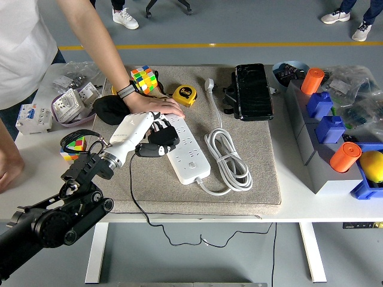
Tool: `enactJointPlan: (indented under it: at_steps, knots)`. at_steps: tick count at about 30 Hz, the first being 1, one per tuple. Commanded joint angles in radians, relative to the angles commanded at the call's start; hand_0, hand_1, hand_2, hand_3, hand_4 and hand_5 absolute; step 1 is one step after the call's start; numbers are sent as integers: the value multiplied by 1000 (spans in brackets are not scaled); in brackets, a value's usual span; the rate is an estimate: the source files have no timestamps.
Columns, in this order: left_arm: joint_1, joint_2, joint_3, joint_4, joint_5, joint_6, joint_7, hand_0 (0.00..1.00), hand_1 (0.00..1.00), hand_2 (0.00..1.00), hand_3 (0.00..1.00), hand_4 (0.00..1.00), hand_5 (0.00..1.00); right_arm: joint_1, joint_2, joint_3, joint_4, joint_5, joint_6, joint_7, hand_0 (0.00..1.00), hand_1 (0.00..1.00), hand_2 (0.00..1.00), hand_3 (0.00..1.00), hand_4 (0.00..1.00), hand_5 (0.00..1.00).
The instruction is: Put the plug near the board,insert it into the board,press the button,pull the plug out
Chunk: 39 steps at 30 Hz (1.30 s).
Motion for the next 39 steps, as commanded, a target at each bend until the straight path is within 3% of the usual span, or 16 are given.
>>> enactJointPlan:
  at_steps: [4, 9, 23, 26, 27, 38, 39]
  knots:
    - [9, 13, -31, -2, -1, 5, -14, 221, 380, 393, 543, 722, 2, -1, -1, -1, 0, 0, 0, -1, 595, 643, 569, 488, 770, 476]
    - [24, 24, -67, 37, 11, 11, -51, 228, 372, 391, 543, 725, 2, -1, -2, 0, 0, -1, -1, -1, 594, 643, 569, 488, 769, 474]
    - [40, 18, -88, 155, -36, 45, -117, 257, 402, 415, 545, 734, 2, 0, 5, 10, 1, -2, 0, 1, 594, 643, 567, 487, 768, 472]
    - [38, 16, -83, 171, -50, 45, -120, 257, 402, 415, 545, 734, 2, 0, 5, 11, 1, -2, 0, 0, 594, 643, 567, 487, 768, 472]
    - [38, 15, -82, 176, -52, 44, -119, 296, 446, 493, 560, 732, 12, 0, 5, 10, 1, -1, 0, 0, 594, 642, 567, 487, 768, 472]
    - [38, 12, -78, 197, -68, 19, -91, 331, 484, 517, 568, 735, 36, 0, 5, 11, 2, -3, -1, 1, 594, 642, 567, 487, 768, 471]
    - [38, 12, -78, 196, -65, 17, -88, 394, 534, 567, 589, 771, 69, 0, 5, 12, 2, -3, -1, 1, 594, 642, 566, 486, 767, 471]
